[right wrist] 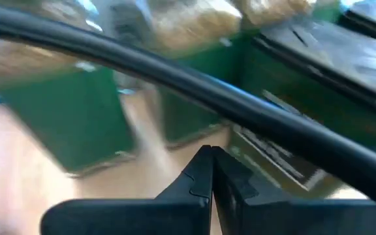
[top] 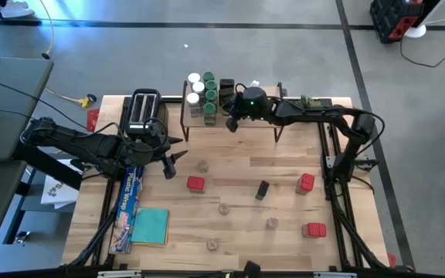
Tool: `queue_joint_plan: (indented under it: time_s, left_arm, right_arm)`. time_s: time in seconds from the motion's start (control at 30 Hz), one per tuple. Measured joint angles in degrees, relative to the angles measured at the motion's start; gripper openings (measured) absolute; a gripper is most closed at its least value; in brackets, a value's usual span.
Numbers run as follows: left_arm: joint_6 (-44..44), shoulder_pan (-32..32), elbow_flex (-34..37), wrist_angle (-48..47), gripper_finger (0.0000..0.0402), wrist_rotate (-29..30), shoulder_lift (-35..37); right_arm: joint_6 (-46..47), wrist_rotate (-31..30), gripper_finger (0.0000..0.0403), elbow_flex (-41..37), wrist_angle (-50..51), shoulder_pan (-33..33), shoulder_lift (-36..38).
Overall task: Shelf spices
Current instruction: Put the top black seasoning can on the shelf aligned with the other black seasoning can, then put the black seasoning can on the shelf aligned with the other black seasoning can
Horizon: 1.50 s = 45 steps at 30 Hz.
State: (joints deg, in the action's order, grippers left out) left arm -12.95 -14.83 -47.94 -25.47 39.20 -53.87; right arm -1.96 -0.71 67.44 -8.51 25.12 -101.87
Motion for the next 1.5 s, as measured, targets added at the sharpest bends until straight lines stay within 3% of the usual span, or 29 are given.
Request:
queue_joint_plan:
  time_s: [0.53,0.87,1.03,1.27,1.37,1.5]
  left_arm:
    - [0.06,0.01,0.00,0.04,0.0197,0.00,0.00]
    - [0.07,0.00,0.00,0.02,0.0197,-0.02,0.00]
    - [-0.28,-0.75,0.00,-0.28,0.0197,0.00,0.00]
    - [-0.46,-4.76,0.00,-0.53,0.0197,0.65,0.00]
    - [-0.44,-6.27,0.00,-0.37,0.0197,2.79,0.00]
    - [-0.44,-7.26,0.00,-0.39,0.0197,4.68,-0.02]
  right_arm:
    - [0.44,-3.76,0.0000,-0.02,-4.40,1.90,-0.57]
    - [-1.46,1.37,0.0000,-0.02,-3.50,0.59,2.12]
    - [-6.49,-2.26,0.0000,-0.02,2.99,-5.01,10.49]
    - [-11.52,-11.27,0.0000,-0.13,20.98,-20.82,22.75]
    - [-8.48,-10.48,0.0000,-2.49,29.86,-26.61,26.37]
    - [-3.42,-4.55,0.0000,-7.70,37.43,-31.53,29.00]
